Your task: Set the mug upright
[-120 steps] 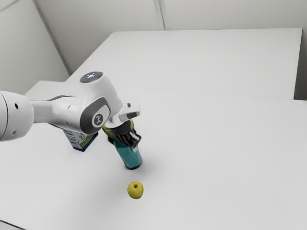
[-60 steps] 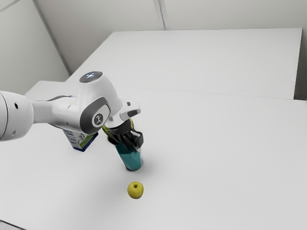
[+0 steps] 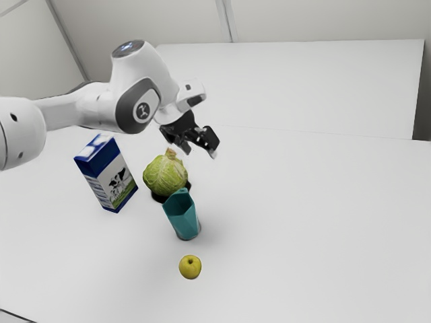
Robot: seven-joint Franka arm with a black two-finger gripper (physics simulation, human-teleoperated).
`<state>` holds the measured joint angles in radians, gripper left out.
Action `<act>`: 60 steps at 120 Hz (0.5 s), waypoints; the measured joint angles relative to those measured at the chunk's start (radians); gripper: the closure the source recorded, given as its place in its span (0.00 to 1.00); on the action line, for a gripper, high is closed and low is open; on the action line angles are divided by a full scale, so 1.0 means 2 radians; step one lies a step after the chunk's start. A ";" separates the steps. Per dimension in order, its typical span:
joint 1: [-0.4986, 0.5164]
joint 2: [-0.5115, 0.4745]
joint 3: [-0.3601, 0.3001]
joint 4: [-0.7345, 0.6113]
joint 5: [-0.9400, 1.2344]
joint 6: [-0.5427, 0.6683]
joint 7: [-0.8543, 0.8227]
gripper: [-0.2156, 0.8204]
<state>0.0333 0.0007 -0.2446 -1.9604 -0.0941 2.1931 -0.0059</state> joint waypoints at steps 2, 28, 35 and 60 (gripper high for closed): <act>-0.004 0.001 0.005 0.016 0.005 -0.012 0.001 0.27; -0.095 0.007 0.104 0.151 0.031 -0.156 0.019 0.23; -0.097 -0.001 0.113 0.164 0.032 -0.185 0.025 0.22; -0.077 -0.011 0.125 0.196 0.035 -0.250 0.047 0.21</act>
<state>-0.1198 -0.0203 0.0045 -1.5686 -0.0238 1.6939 0.0879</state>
